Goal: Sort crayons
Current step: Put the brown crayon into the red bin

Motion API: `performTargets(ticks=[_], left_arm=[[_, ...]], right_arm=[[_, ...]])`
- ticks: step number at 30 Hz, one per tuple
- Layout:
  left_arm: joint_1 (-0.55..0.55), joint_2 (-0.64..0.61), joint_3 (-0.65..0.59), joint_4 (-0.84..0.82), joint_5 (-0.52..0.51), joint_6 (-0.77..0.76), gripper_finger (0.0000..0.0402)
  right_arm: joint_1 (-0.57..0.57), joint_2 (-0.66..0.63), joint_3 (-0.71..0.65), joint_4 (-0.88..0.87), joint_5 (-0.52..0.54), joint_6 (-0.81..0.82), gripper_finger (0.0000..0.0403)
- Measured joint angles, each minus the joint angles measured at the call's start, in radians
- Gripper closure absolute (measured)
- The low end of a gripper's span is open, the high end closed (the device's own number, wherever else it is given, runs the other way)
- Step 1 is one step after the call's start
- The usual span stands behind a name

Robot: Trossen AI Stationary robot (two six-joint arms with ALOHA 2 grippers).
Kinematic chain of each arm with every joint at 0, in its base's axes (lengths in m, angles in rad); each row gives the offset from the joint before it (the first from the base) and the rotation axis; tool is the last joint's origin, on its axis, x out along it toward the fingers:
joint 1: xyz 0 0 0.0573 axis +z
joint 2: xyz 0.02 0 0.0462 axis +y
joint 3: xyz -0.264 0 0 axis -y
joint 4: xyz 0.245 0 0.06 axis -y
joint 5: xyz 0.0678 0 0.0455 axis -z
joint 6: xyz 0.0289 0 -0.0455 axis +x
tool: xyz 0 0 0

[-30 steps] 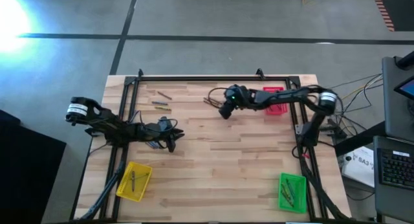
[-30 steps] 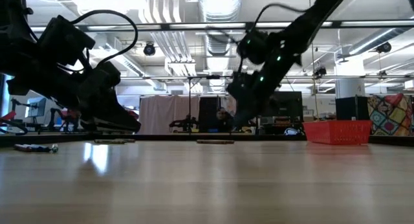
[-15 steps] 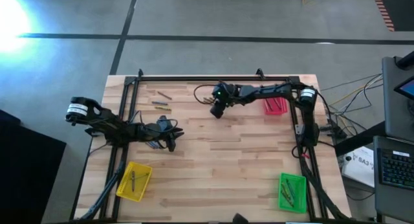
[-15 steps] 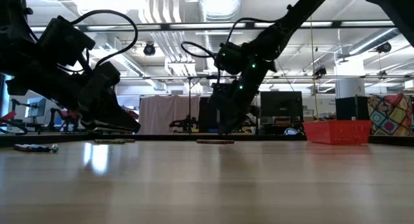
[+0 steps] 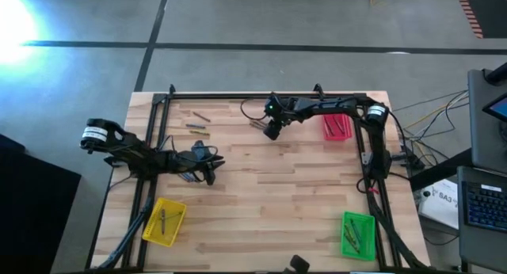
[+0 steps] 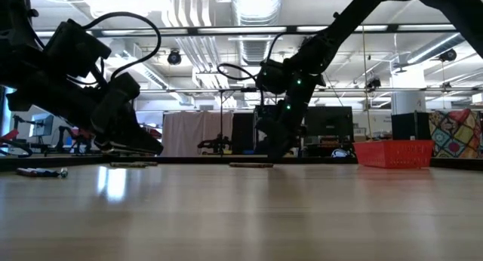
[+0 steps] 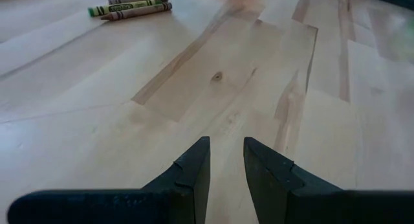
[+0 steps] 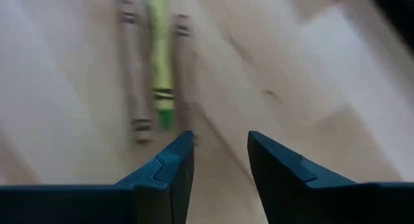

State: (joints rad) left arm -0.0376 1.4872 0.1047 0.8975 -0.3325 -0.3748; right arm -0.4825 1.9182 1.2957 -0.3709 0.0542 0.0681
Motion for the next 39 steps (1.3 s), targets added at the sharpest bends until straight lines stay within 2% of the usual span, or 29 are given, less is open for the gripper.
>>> performTargets(ticks=[3,18,22,27,31,39], left_arm=[[0.0,0.0,0.0,-0.002,-0.001,0.0,0.0325],[0.0,0.0,0.0,-0.015,-0.002,-0.006,0.0325],[0.0,0.0,0.0,-0.019,-0.002,-0.007,0.0325],[0.0,0.0,0.0,-0.02,-0.02,-0.007,0.0325],[0.0,0.0,0.0,-0.019,-0.05,0.01,0.0325],[0.0,0.0,0.0,-0.02,-0.207,0.092,0.0325]], right_arm=[[-0.002,0.002,0.0,0.003,-0.059,-0.004,0.0266],[-0.006,0.052,0.002,0.014,-0.063,-0.052,0.0269],[-0.006,0.074,0.002,0.012,-0.078,-0.056,0.0302],[-0.009,0.059,0.002,0.003,-0.079,-0.063,0.0382],[-0.009,0.029,-0.001,0.0,-0.075,-0.036,0.0389],[0.039,-0.079,-0.047,-0.021,-0.002,0.01,0.039]])
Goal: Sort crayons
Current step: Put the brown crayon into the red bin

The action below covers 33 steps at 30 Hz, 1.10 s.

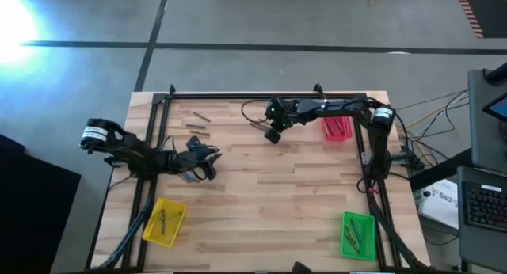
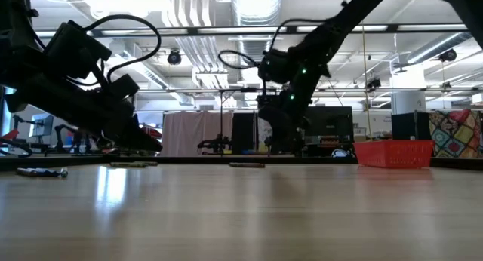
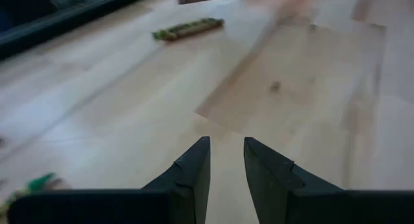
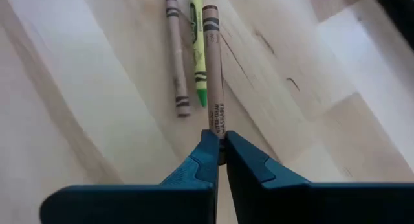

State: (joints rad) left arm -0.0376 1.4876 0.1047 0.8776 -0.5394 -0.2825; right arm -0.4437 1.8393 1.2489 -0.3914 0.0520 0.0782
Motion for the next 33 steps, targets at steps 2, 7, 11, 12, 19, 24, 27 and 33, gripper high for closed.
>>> performTargets(ticks=[2,7,11,12,19,24,27,33], left_arm=[[0.0,0.0,0.0,0.004,-0.012,0.001,0.0325],[0.0,0.0,0.035,0.01,-0.013,0.001,0.0325],[0.0,0.0,0.081,-0.01,0.007,0.012,0.0325],[0.0,0.002,0.094,-0.021,0.015,0.02,0.0325],[0.002,0.078,0.197,-0.041,0.026,0.153,0.0325],[0.008,0.219,0.306,-0.044,0.027,0.187,0.0325],[0.009,0.316,0.377,-0.059,0.044,0.188,0.0325],[0.01,0.394,0.46,-0.054,0.118,0.165,0.0325]], right_arm=[[0.018,-0.036,-0.039,0.021,0.04,0.012,0.039],[0.063,-0.168,-0.243,0.283,0.108,0.097,0.039],[0.107,-0.259,-0.482,0.657,0.107,0.175,0.039],[0.118,-0.278,-0.534,0.741,0.109,0.188,0.039],[0.167,-0.433,-0.729,0.813,0.334,0.216,0.039],[0.167,-0.568,-0.784,0.75,0.4,0.227,0.039],[0.167,-0.654,-0.798,0.68,0.452,0.244,0.039],[0.171,-0.801,-0.803,0.413,0.608,0.322,0.039]])
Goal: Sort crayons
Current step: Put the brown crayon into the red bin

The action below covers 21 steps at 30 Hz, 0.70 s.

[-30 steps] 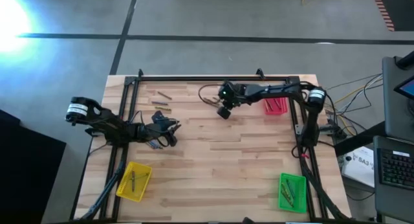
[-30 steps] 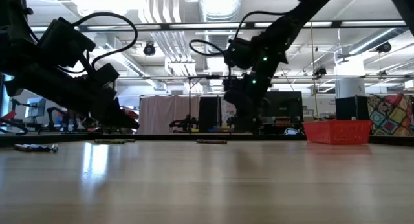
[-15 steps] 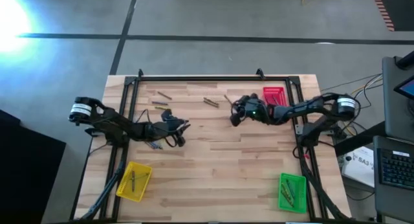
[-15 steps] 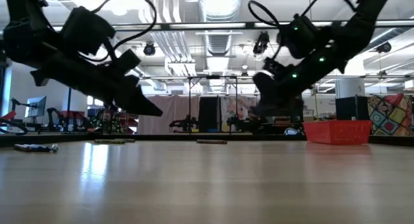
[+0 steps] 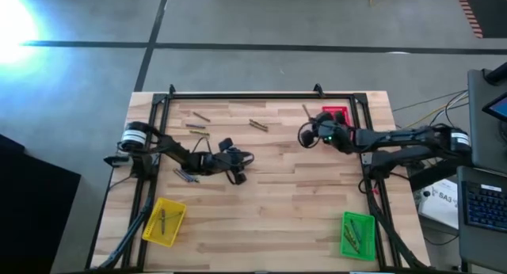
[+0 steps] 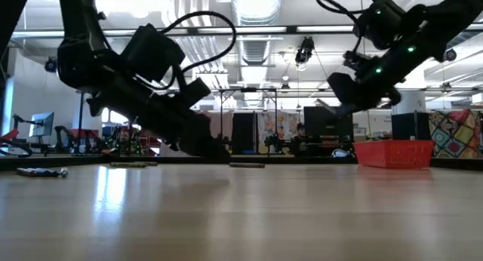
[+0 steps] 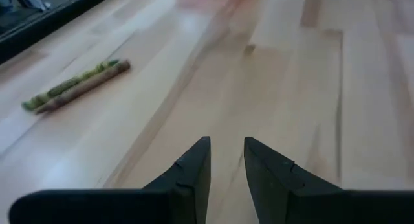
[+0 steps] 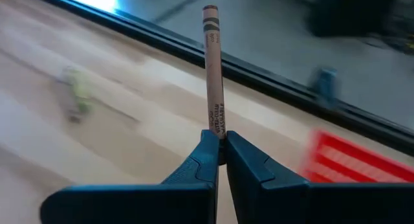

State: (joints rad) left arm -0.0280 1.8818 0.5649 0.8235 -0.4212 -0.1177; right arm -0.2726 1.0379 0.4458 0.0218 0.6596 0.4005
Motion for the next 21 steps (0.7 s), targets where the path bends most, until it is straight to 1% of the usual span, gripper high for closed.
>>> performTargets(ticks=[3,6,10,14,17,21], left_arm=[[0.0,-0.022,-0.003,0.004,0.02,-0.003,0.0325],[0.001,-0.056,-0.024,0.004,0.02,-0.003,0.0325],[0.002,-0.083,-0.049,0.004,0.02,-0.003,0.0325],[0.003,-0.099,-0.072,0.005,0.021,-0.023,0.0325],[0.003,-0.124,-0.092,0.004,0.02,-0.03,0.0325],[0.003,-0.165,-0.105,0.005,0.021,-0.03,0.0325]], right_arm=[[0.0,-0.049,0.0,-0.135,0.069,0.071,0.039],[-0.001,-0.076,0.0,-0.236,0.091,0.149,0.039],[-0.018,-0.087,0.001,-0.32,0.079,0.272,0.039],[-0.037,-0.085,0.014,-0.401,0.065,0.315,0.0388],[-0.043,-0.086,0.018,-0.447,0.066,0.333,0.0367],[-0.042,-0.087,0.019,-0.466,0.066,0.333,0.0316]])
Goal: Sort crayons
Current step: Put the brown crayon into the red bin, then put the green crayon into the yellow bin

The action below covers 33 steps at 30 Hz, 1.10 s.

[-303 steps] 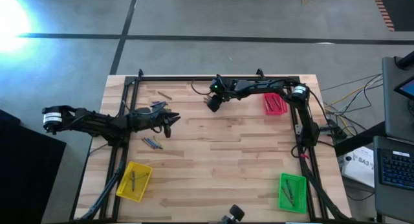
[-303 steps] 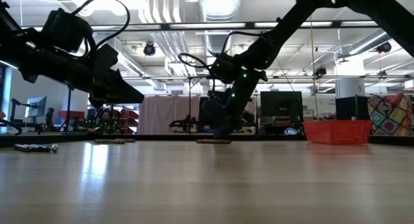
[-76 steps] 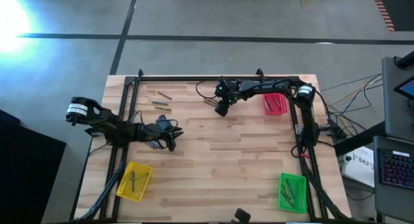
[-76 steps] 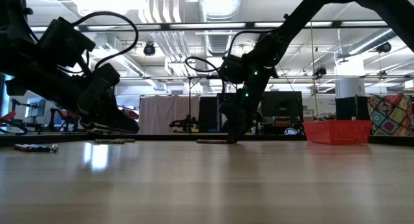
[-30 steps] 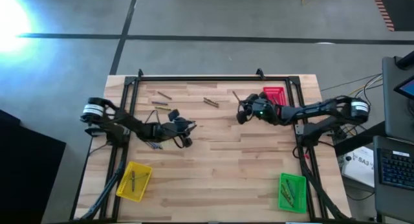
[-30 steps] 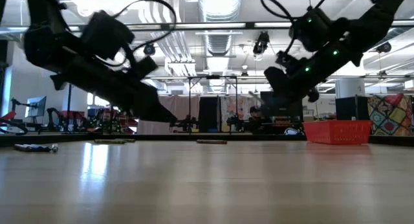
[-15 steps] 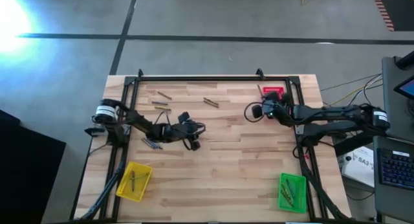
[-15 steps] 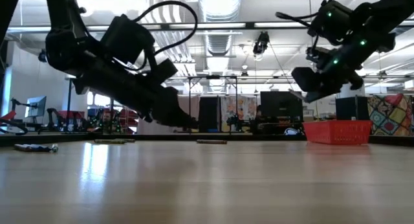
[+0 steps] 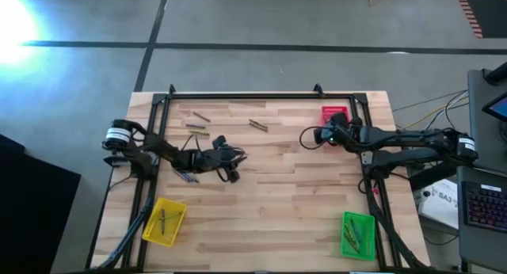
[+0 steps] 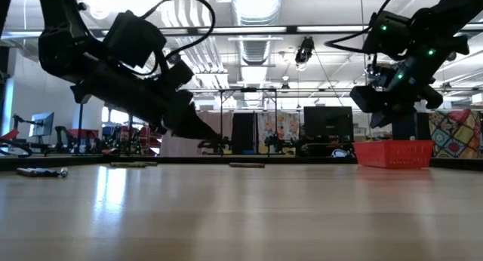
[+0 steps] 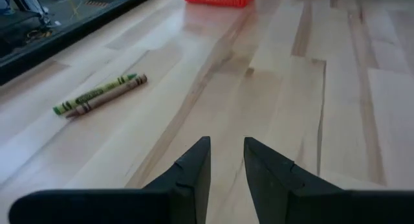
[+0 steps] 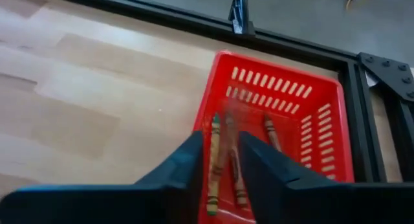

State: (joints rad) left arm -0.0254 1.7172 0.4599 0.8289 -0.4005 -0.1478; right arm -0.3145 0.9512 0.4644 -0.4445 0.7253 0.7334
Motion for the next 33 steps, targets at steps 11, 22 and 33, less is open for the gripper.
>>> performTargets(ticks=[11,22,33], left_arm=[[0.002,-0.052,-0.012,-0.001,-0.011,0.0,0.0325],[0.02,-0.053,-0.011,0.0,-0.036,0.008,0.0325],[0.021,-0.062,-0.014,-0.051,-0.033,0.009,0.0325]], right_arm=[[0.007,0.023,0.0,0.287,-0.081,-0.155,0.0206],[-0.003,0.498,0.154,0.76,-0.307,-0.343,0.0213],[-0.054,0.883,0.591,0.505,-0.499,-0.435,0.0243]])
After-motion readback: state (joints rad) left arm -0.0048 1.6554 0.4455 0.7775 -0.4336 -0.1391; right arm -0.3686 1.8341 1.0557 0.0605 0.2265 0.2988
